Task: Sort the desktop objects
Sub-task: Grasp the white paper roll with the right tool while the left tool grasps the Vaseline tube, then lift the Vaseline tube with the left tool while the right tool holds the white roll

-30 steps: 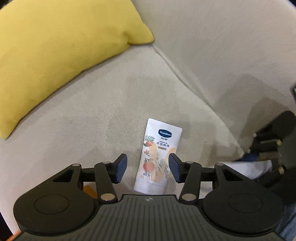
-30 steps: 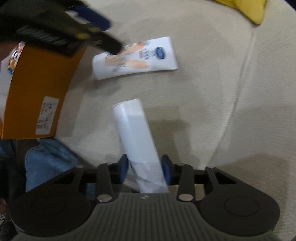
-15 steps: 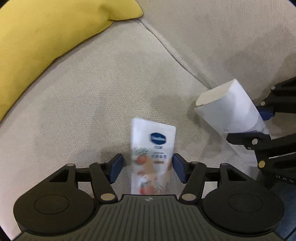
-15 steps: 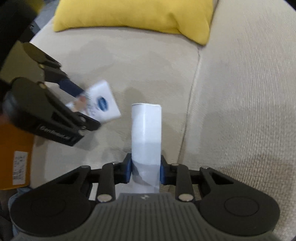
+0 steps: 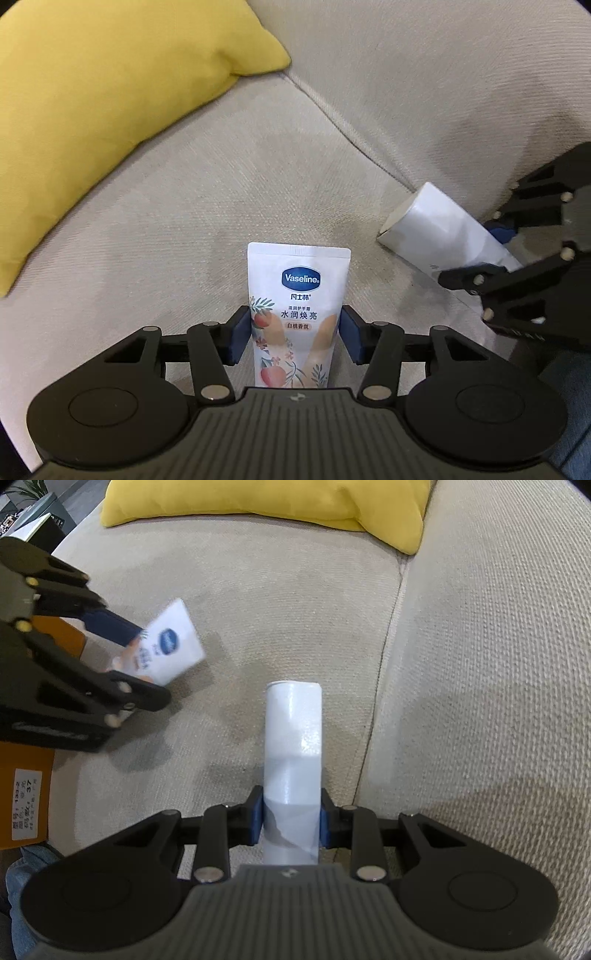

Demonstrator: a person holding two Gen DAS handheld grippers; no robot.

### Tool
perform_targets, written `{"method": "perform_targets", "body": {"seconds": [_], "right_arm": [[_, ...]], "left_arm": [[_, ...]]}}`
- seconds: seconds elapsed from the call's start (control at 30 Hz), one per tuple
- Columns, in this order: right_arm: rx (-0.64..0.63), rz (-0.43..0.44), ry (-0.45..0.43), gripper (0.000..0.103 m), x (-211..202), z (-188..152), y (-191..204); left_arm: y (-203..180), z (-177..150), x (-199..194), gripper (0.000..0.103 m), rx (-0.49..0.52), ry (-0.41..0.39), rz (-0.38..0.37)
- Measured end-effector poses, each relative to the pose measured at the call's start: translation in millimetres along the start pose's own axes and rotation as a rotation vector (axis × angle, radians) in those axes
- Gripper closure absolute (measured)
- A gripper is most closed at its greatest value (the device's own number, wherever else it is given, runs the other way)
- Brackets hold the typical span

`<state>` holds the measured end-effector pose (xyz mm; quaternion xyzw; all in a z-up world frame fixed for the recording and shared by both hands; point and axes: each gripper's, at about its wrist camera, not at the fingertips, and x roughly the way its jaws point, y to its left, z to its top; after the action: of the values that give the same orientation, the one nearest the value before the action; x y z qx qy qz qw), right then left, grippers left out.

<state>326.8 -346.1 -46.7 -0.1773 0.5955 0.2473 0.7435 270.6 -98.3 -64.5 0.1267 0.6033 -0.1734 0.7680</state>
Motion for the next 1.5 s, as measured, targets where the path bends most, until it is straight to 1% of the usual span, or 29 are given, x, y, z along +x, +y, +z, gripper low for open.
{"method": "perform_targets", "body": {"seconds": [0.1,0.23,0.27,0.37,0.43,0.53,0.6,0.77,0.83,1.03,1.17,1.27,1.4,1.5], "right_arm": [[-0.018,0.033,-0.016,0.073,-3,0,5],[-0.065,0.134,-0.045,0.073,-14,-2,18],[-0.083,0.148,-0.047,0.073,-15,-3,23],[-0.130,0.125,-0.032,0.073,-12,-7,34],[-0.132,0.106,-0.021,0.073,-11,-7,34],[-0.115,0.093,-0.036,0.073,-14,-3,31],[-0.114,0.080,-0.050,0.073,-18,-2,29],[-0.135,0.063,-0.040,0.073,-17,-5,34],[-0.150,0.059,-0.042,0.073,-17,-8,34],[-0.188,0.052,-0.046,0.073,-15,-10,43],[-0.212,0.074,-0.055,0.073,-25,-16,53],[-0.229,0.086,-0.061,0.073,-27,-16,56],[-0.241,0.085,-0.065,0.073,-25,-16,59],[-0.244,0.102,-0.083,0.073,-28,-16,58]], "left_arm": [[-4,-7,-17,0.044,0.031,-0.036,0.028],[-12,-19,-29,0.044,0.057,-0.097,0.042],[-15,-23,-30,0.044,0.058,-0.114,0.044],[-19,-31,-32,0.044,0.040,-0.167,0.056],[-24,-32,-34,0.044,0.015,-0.199,0.047],[-30,-31,-42,0.044,-0.004,-0.269,0.020],[-34,-30,-45,0.044,-0.014,-0.294,0.018],[-34,-39,-37,0.044,-0.010,-0.273,0.067],[-32,-46,-36,0.044,-0.015,-0.258,0.067],[-34,-71,-36,0.043,0.009,-0.288,0.065],[-36,-82,-37,0.043,0.028,-0.283,0.070],[-37,-85,-37,0.044,0.044,-0.277,0.081],[-49,-82,-39,0.044,0.137,-0.280,0.152],[-56,-80,-37,0.042,0.225,-0.254,0.164]]}}
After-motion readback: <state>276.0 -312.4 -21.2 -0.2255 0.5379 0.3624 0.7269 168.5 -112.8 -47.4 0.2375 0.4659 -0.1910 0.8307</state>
